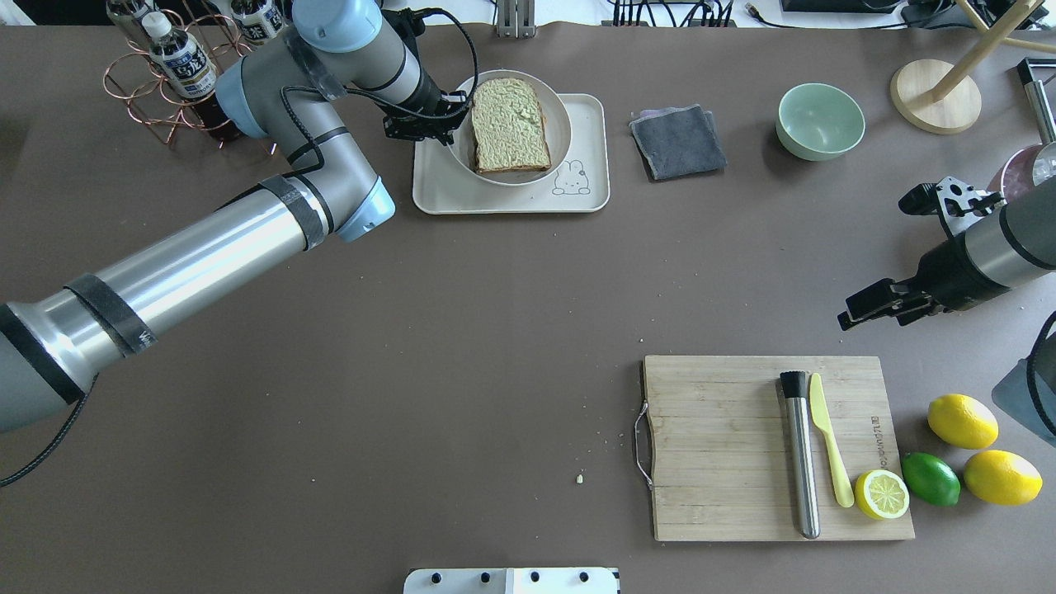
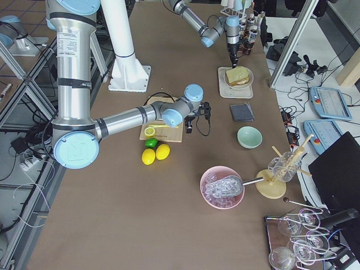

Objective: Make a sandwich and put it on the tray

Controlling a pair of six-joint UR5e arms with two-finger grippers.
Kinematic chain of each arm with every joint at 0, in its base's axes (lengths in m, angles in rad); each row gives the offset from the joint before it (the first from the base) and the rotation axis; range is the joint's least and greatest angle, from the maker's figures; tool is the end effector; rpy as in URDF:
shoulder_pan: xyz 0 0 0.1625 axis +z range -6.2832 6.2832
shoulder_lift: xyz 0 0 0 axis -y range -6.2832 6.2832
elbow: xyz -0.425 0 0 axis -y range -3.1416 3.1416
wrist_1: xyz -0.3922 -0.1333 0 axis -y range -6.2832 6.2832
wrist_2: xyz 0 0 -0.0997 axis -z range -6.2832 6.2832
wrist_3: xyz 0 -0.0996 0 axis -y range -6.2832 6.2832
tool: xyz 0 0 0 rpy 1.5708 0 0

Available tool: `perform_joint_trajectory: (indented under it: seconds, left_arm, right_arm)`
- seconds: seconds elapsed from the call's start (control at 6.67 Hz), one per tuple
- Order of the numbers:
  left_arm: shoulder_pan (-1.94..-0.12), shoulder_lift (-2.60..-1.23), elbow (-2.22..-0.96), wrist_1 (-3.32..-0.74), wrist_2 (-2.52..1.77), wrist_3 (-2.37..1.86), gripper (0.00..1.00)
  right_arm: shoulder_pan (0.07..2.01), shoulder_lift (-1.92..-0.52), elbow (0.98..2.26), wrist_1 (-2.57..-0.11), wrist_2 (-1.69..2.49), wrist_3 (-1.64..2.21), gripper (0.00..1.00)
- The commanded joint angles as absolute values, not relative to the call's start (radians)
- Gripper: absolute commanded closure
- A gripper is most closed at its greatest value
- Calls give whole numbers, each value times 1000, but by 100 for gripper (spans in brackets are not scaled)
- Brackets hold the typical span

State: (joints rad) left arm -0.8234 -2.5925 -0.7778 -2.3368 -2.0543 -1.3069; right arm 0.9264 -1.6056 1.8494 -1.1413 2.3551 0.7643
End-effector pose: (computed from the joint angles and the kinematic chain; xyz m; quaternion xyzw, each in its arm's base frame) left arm 0.5294 -0.6993 0.2598 0.0595 0.5053 -0.1258 0.8517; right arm -0.2427 -0.4277 0.4855 -0.0010 -0.4725 -0.0738 0.8782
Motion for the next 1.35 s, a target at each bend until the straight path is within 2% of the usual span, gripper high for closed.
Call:
perform_joint_trajectory:
  seconds: [0.0, 0.15, 0.3, 0.45, 0.6, 0.75, 0.9, 1.05, 1.2]
  left_arm:
    - [-815, -2594, -762, -2356, -2046, -1305, 100]
    - [-813, -2592, -762, -2356, -2045, -1305, 55]
    - [-815, -2589, -762, -2356, -2045, -1304, 39]
    - [-818, -2588, -773, -2355, -2045, -1304, 28]
    - [-833, -2536, -860, -2341, -2046, -1302, 28]
    - [-834, -2408, -1058, -2244, -2062, -1287, 21]
    - [-845, -2311, -1282, -1985, -2075, -1080, 3]
    - [-885, -2221, -1460, -1744, -2072, -902, 3]
    - [-931, -2132, -1609, -1630, -2074, -767, 3]
  right_arm:
    - [930, -1601, 1848, -1143, 2355, 764, 0]
    - [931, -1601, 1848, -1143, 2356, 764, 0]
    - [930, -1598, 1848, -1144, 2356, 764, 0]
    - [936, -1598, 1848, -1146, 2356, 764, 0]
    - [968, -1598, 1850, -1147, 2359, 762, 0]
    - [992, -1606, 1848, -1152, 2359, 726, 0]
    - [1026, -1623, 1844, -1160, 2359, 668, 0]
    - [1075, -1643, 1842, -1210, 2358, 584, 0]
    - [1139, -1670, 1842, -1282, 2358, 440, 0]
